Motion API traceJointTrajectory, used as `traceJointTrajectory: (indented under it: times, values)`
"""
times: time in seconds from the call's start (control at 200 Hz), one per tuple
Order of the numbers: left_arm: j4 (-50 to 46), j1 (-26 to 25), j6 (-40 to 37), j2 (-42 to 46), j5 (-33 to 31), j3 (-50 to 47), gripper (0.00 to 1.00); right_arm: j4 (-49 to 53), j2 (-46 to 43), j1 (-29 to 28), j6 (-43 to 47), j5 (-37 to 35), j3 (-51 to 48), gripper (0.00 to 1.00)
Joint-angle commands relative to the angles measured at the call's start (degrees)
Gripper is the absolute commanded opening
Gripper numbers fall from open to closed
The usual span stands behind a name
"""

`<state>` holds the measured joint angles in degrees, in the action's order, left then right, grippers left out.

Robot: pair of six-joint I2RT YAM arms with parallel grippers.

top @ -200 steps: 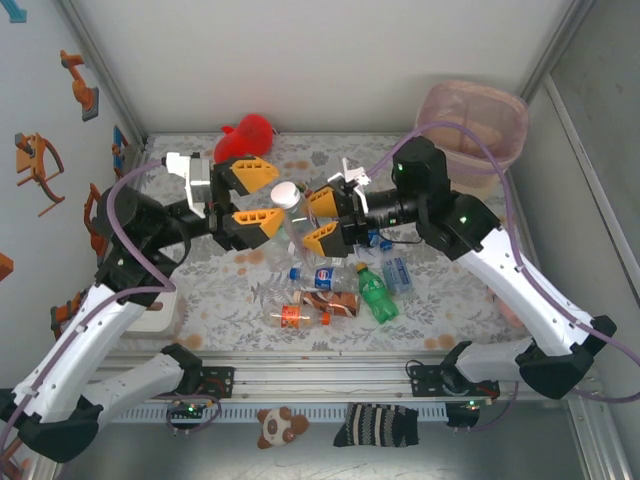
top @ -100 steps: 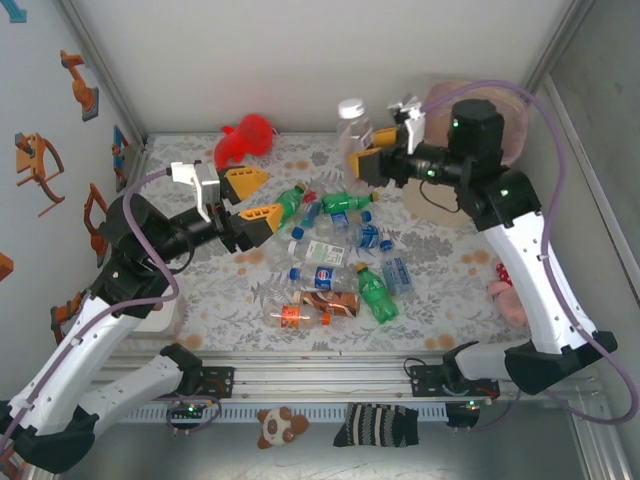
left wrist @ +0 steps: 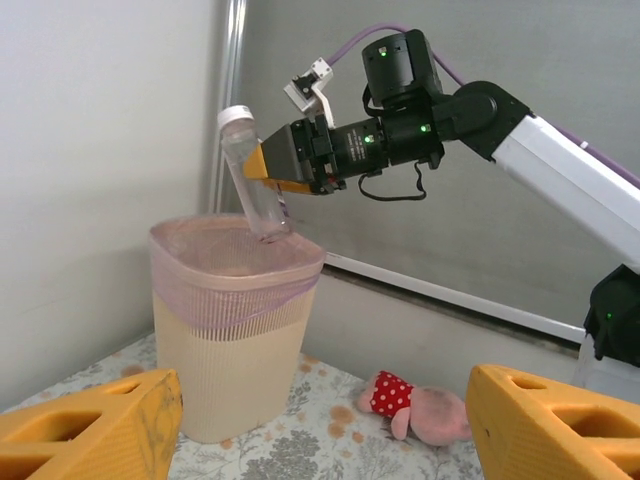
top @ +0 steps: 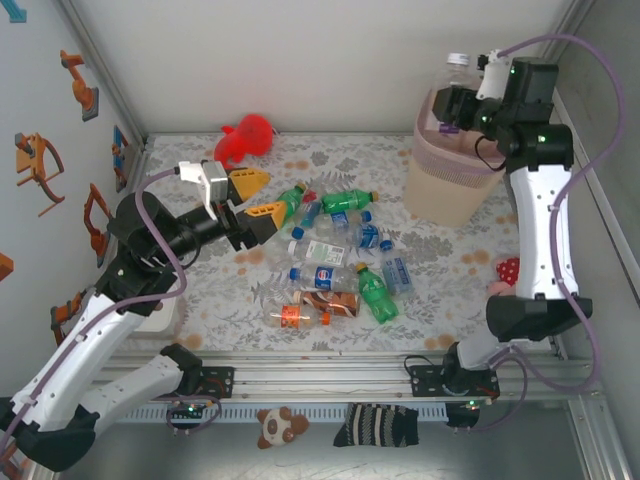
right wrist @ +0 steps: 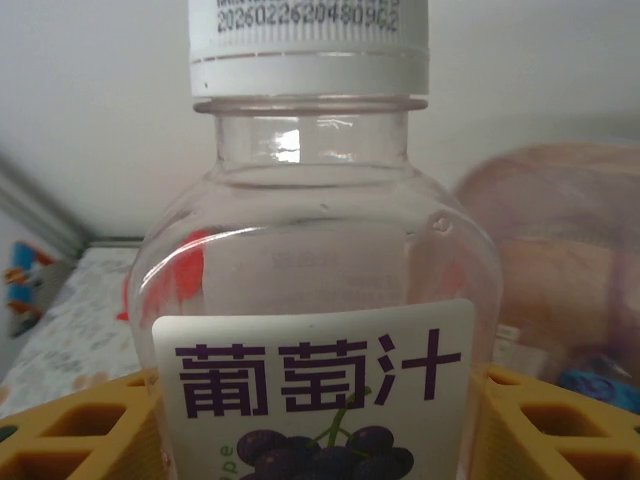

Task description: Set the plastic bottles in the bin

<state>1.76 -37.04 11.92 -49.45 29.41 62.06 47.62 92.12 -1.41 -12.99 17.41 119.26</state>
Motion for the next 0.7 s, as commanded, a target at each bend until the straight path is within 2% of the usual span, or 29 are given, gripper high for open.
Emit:
traceJointTrajectory:
  times: [0.0, 0.285, 0.696]
  values:
    - [-0.48, 0.01, -1.02, -0.21, -1.32, -1.04, 0.74, 5.17, 3.24, 2.28, -2.32, -8.35, 4.78, 0.52]
    - [-0.84, 0.1, -1.44, -1.7, -2.25, -1.44, 0.74, 11.39, 13.97, 5.44, 2.22, -20.31, 15.26, 0.52]
    - [-4.06, 0.08, -4.64, -2.28, -3.83, -1.28, 0.74, 17.7, 23.37, 5.96, 4.16, -29.62, 16.16, 0.52]
